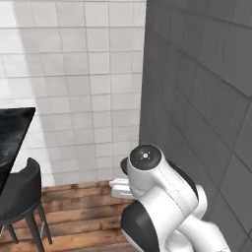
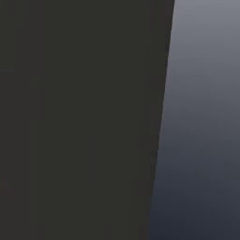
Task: Pick up the pan with the steak in it and place it on the dining table. Then place the steak on the plate.
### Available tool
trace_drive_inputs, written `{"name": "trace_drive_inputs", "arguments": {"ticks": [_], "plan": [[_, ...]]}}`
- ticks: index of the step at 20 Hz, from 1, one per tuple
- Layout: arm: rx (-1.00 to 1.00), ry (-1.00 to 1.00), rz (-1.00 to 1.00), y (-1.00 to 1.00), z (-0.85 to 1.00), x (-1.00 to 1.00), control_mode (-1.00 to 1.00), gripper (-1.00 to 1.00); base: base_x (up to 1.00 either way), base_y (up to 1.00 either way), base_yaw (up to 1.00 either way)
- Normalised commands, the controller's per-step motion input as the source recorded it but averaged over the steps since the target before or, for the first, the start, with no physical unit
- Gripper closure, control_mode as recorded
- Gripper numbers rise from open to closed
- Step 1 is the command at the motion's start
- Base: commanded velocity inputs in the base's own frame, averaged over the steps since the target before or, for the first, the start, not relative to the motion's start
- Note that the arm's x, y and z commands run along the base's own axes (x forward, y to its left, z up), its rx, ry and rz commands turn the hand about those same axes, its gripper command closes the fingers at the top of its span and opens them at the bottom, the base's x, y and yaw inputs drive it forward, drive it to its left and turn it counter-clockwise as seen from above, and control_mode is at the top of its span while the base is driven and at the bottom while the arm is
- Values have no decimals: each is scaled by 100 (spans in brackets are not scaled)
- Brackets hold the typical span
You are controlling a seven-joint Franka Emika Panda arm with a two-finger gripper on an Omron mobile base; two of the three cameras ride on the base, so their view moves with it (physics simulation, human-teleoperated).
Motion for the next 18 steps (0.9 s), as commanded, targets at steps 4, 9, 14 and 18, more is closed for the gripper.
{"name": "trace_drive_inputs", "arguments": {"ticks": [4, 9, 14, 18], "plan": [[0, 0, 0, 0, 0, 0, 100, 100, 0, 0, 50], [0, 0, 0, 0, 0, 0, 100, 100, 0, 0, 50], [0, 0, 0, 0, 0, 0, 100, 100, 0, 0, 50], [0, 0, 0, 0, 0, 0, 100, 100, -1, 0, 49]]}}
